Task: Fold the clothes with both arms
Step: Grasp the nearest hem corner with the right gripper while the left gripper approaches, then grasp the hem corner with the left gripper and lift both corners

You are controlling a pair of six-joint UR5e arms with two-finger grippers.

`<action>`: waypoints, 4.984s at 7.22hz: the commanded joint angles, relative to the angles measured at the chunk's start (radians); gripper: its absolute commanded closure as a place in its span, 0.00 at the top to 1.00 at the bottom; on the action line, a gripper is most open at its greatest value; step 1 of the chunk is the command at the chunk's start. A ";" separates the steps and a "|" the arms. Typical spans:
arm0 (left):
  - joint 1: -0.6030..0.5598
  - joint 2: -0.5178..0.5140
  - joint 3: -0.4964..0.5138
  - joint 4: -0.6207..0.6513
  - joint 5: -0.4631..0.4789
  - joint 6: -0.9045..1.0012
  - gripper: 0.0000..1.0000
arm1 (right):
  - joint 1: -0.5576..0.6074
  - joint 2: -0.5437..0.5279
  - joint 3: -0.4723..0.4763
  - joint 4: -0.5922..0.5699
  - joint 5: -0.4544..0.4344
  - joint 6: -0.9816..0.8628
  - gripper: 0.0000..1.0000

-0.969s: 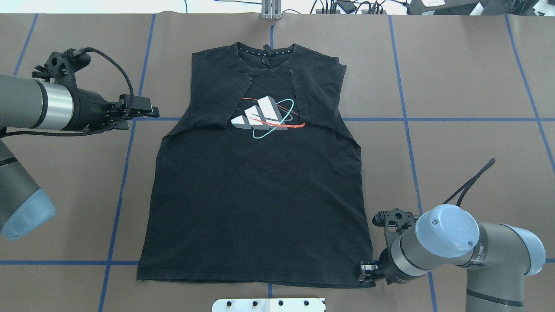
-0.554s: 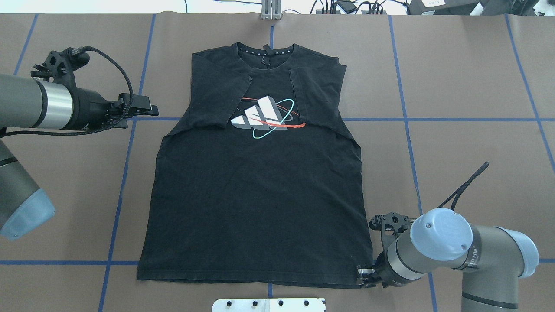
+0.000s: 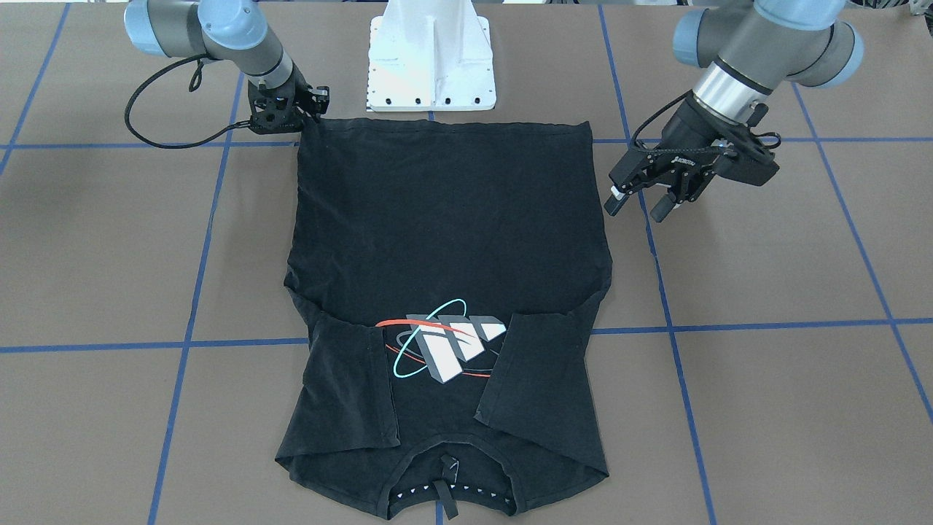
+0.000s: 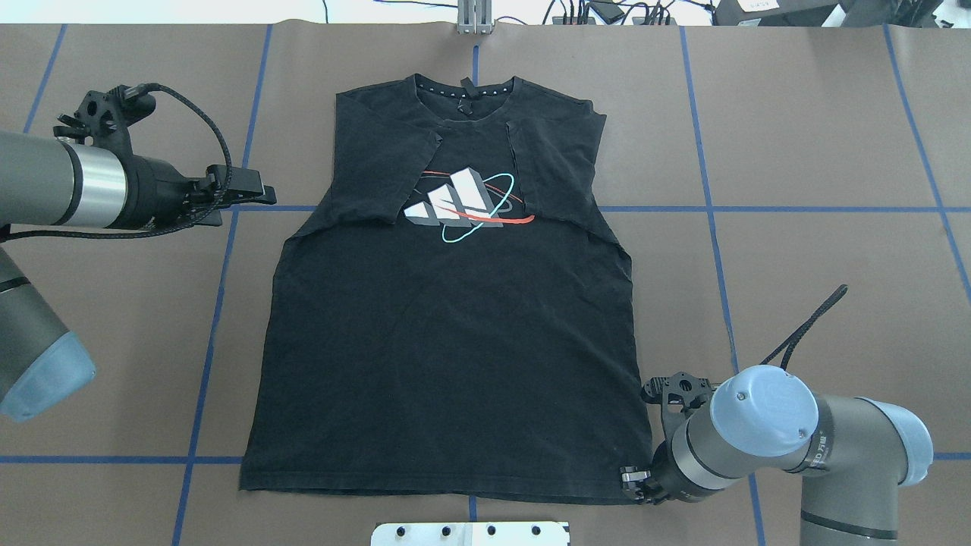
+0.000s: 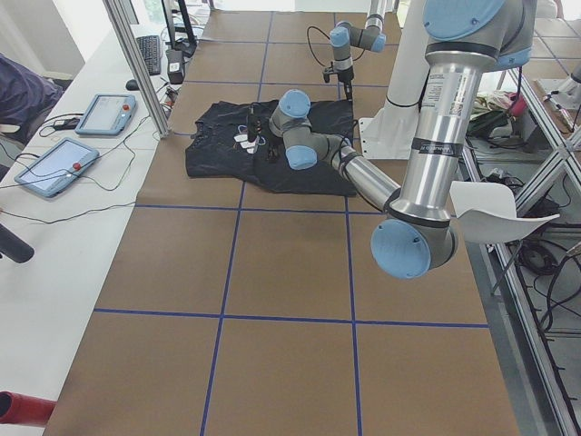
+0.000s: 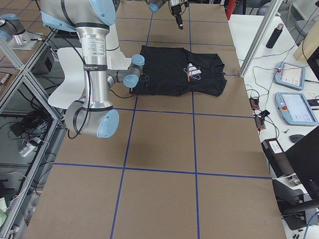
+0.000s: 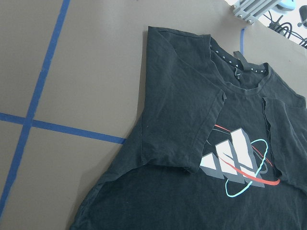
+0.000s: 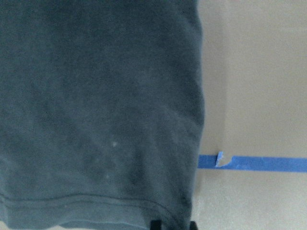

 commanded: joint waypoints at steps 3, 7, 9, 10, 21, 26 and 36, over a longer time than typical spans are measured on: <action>0.002 0.002 0.000 0.000 0.000 0.000 1.00 | 0.007 0.000 0.034 0.003 0.004 0.000 0.00; 0.084 0.222 -0.034 -0.206 0.009 -0.021 1.00 | 0.043 -0.003 0.129 0.006 0.011 0.035 0.00; 0.188 0.358 -0.034 -0.348 0.017 -0.109 1.00 | 0.041 0.002 0.140 0.017 0.014 0.097 0.00; 0.263 0.377 -0.032 -0.369 0.044 -0.171 1.00 | 0.047 0.012 0.146 0.018 0.020 0.097 0.00; 0.612 0.365 -0.014 -0.357 0.278 -0.420 0.91 | 0.073 0.023 0.199 0.017 0.032 0.097 0.00; 0.637 0.319 -0.006 -0.298 0.278 -0.420 0.91 | 0.073 0.023 0.199 0.017 0.032 0.097 0.00; 0.637 0.327 -0.012 -0.298 0.278 -0.419 0.00 | 0.073 0.023 0.198 0.017 0.040 0.097 0.00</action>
